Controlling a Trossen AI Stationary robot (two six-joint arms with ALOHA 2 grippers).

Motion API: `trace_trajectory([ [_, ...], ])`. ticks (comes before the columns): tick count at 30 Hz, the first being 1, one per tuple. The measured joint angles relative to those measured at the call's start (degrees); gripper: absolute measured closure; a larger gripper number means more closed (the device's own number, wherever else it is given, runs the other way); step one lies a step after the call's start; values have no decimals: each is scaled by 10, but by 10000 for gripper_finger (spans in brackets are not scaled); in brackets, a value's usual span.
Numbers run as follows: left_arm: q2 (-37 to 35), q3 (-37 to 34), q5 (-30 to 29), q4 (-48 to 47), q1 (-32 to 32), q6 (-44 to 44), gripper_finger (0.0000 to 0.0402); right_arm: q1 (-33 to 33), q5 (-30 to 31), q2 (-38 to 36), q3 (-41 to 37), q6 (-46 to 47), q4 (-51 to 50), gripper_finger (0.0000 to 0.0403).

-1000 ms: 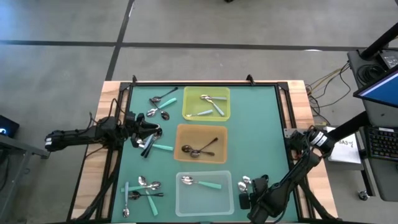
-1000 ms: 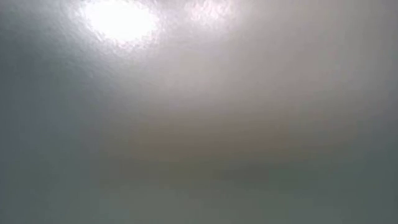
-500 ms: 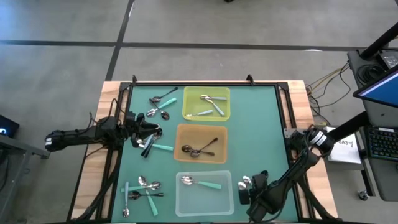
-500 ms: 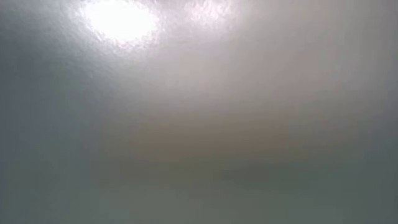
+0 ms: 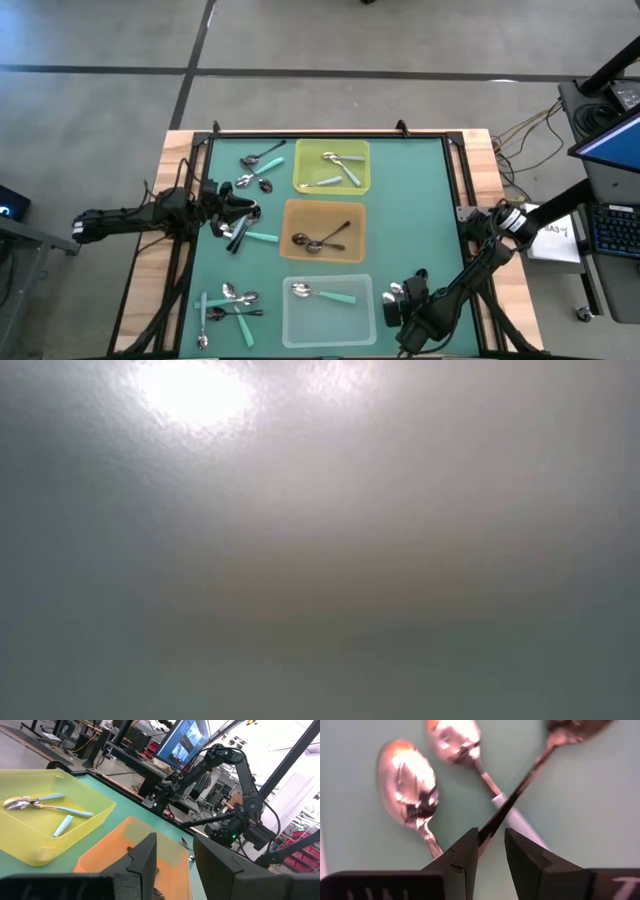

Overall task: Sort silverware by color (type)
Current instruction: Put the black spoon into the orange bin

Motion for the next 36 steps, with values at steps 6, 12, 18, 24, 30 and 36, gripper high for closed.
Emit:
trace_trajectory([
  [6, 0, 0, 0, 0, 0, 0, 290, 0, -4, 3, -1, -95, 55, 312],
  [12, 2, 0, 0, -2, 0, 0, 290, 0, 3, 5, -7, -82, 72, 312],
  [18, 6, 0, 0, -5, 0, 0, 290, 0, 5, 5, -9, -16, 72, 312],
  [24, 5, 0, 0, -5, 0, 0, 290, 0, 15, 3, -17, 2, 72, 325],
  [30, 5, 0, 0, -5, 0, 0, 290, 2, 12, 2, -30, -1, 75, 384],
  [36, 5, 0, 0, -4, 0, 0, 290, 1, 28, -10, -19, -35, 54, 390],
])
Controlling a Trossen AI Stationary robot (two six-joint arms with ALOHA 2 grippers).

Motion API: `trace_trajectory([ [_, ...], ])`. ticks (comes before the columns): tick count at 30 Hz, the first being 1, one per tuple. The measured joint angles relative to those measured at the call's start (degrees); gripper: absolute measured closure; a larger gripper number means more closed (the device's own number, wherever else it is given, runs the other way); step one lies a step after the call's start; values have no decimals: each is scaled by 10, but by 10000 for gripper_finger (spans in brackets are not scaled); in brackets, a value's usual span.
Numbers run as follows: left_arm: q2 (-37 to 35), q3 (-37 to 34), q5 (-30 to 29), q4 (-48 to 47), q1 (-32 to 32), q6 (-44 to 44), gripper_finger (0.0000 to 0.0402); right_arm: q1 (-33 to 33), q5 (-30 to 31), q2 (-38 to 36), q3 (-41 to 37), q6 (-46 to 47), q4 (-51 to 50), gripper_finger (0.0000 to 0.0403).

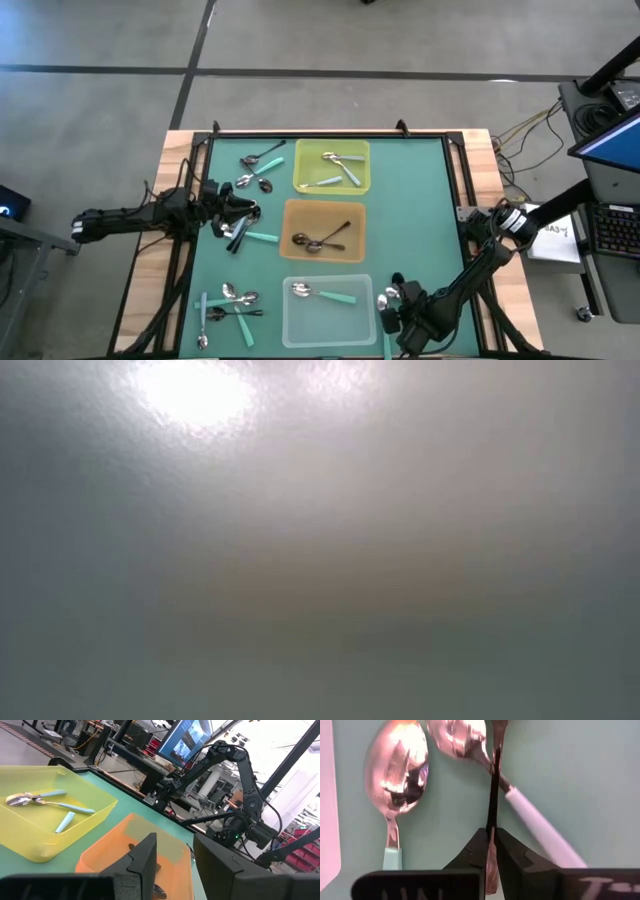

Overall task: Sort silverware by color (type)
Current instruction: Put the black spoon into the orange bin

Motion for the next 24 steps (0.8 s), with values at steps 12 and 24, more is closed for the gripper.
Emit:
trace_trajectory([
  [12, 0, 0, 0, 0, 0, 0, 290, -27, 237, -46, 38, -111, -93, 398],
  [24, 0, 0, 0, 0, 0, 0, 290, -164, 309, -47, 69, -401, -80, 396],
])
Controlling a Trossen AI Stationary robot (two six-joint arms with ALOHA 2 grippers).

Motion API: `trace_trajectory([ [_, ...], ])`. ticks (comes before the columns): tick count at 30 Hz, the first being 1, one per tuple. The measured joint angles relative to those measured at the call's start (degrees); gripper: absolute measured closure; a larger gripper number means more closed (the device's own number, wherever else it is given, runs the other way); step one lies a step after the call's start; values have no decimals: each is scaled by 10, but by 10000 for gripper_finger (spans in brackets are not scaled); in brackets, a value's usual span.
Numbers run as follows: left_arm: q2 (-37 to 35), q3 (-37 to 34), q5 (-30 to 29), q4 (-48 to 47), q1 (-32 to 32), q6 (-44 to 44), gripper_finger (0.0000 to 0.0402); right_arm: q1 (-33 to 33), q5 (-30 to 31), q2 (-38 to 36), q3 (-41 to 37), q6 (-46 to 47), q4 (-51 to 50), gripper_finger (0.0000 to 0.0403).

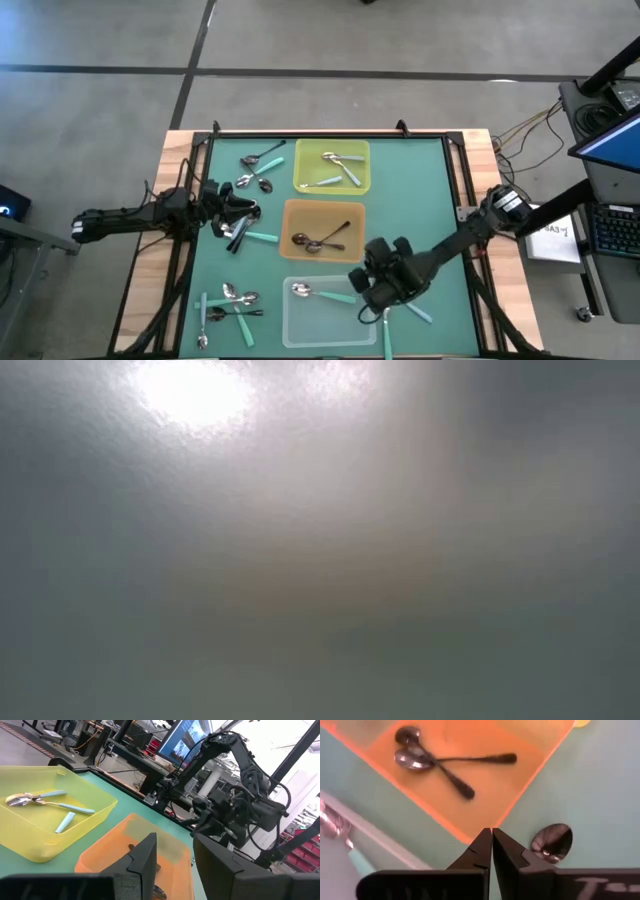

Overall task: Sort silverware by color (type)
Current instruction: Put the black spoon into the orange bin

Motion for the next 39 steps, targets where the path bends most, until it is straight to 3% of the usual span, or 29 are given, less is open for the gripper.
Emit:
trace_trajectory([
  [3, 0, 0, 0, 0, 0, 0, 290, 4, -22, -5, 1, 1, -49, 395],
  [7, 0, 0, 0, 0, 0, 0, 290, 18, -37, -15, -9, 127, -184, 393],
  [9, 0, 0, 0, 0, 0, 0, 290, 20, -67, -24, -22, 158, -202, 388],
  [17, 0, 0, 0, 0, 0, 0, 290, 18, -107, -37, -55, 93, -66, 331],
  [23, 0, 0, 0, 0, 0, 0, 290, 2, -115, -37, -83, 222, -63, 282],
  [26, 0, 0, 0, 0, 0, 0, 290, -11, -141, -37, -106, 251, -15, 267],
  [34, 0, 0, 0, 0, 0, 0, 290, -48, -180, -36, -169, 267, 130, 252],
  [39, 0, 0, 0, 0, 0, 0, 290, -69, -207, -36, -193, 263, 155, 258],
])
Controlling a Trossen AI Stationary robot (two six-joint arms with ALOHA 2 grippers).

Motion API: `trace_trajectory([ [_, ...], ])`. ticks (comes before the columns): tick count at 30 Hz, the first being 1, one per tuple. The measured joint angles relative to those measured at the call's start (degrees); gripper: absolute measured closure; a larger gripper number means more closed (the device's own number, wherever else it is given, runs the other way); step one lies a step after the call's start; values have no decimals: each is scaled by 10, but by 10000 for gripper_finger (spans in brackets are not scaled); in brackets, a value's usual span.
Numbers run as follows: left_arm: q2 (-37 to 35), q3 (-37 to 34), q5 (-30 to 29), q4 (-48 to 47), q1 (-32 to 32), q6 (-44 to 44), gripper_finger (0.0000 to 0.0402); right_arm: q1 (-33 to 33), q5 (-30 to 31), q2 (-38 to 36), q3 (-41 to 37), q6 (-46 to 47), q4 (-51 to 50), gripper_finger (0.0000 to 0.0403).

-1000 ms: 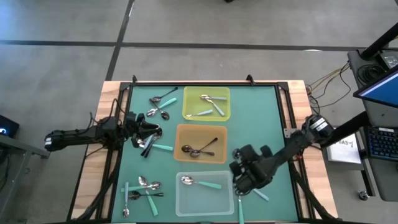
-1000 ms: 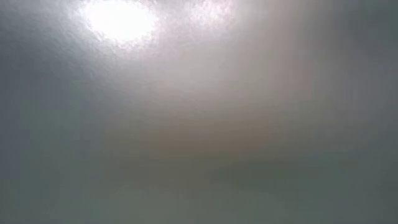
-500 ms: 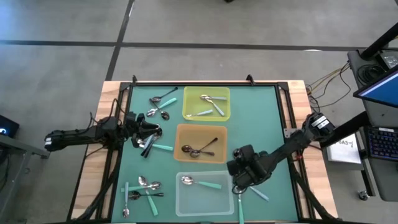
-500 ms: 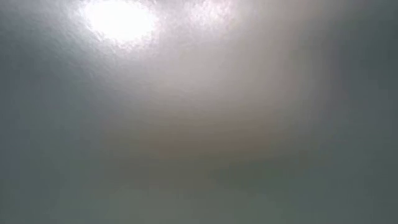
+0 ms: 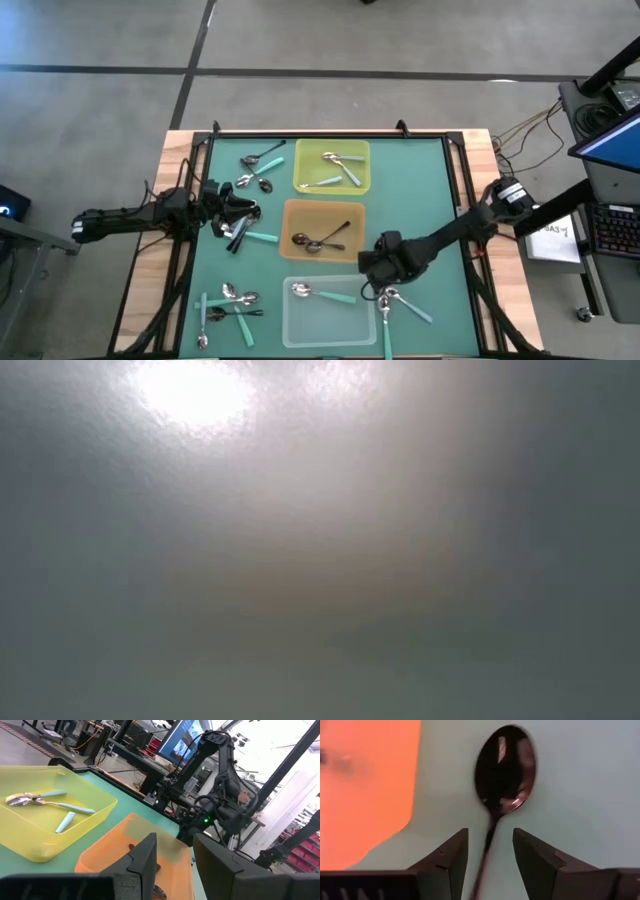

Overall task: Sort silverware by color (type)
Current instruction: Put the black spoon into the orange bin

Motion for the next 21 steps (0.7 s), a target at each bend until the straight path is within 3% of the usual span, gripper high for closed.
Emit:
trace_trajectory([
  [8, 0, 0, 0, 0, 0, 0, 290, -13, -32, -3, -39, 47, 12, 286],
  [17, 0, 0, 0, 0, 0, 0, 290, -13, -39, -2, -41, 39, -2, 380],
  [21, 0, 0, 0, 0, 0, 0, 290, -14, -40, -5, -42, 34, -2, 391],
])
